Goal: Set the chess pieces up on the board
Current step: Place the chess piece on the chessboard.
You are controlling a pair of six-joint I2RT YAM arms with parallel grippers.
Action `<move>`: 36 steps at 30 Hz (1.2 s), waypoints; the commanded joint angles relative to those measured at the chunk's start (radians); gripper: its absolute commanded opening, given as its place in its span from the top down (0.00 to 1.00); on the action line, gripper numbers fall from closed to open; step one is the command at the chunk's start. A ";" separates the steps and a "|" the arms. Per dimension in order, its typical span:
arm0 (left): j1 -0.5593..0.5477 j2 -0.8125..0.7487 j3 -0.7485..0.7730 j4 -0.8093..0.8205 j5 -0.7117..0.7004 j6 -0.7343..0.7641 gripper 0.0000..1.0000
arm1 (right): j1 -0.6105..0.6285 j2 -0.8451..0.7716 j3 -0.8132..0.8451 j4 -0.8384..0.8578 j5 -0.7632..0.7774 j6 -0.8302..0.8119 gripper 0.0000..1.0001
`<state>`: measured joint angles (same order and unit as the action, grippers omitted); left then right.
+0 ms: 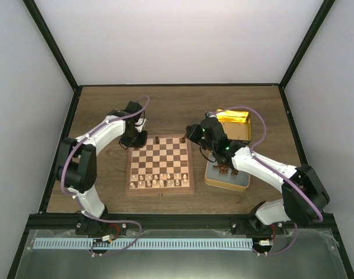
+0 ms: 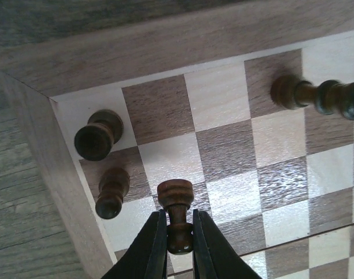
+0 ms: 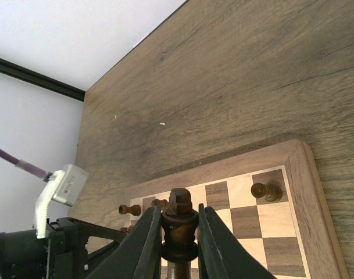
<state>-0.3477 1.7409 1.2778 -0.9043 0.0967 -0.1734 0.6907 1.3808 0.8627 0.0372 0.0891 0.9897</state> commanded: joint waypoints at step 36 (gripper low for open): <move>-0.020 0.062 0.041 -0.015 -0.006 0.043 0.85 | 0.006 -0.041 -0.013 0.006 0.015 -0.007 0.88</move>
<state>-0.3637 1.8240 1.2942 -0.9287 0.0834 -0.1291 0.6907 1.3655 0.8516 0.0364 0.0902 0.9836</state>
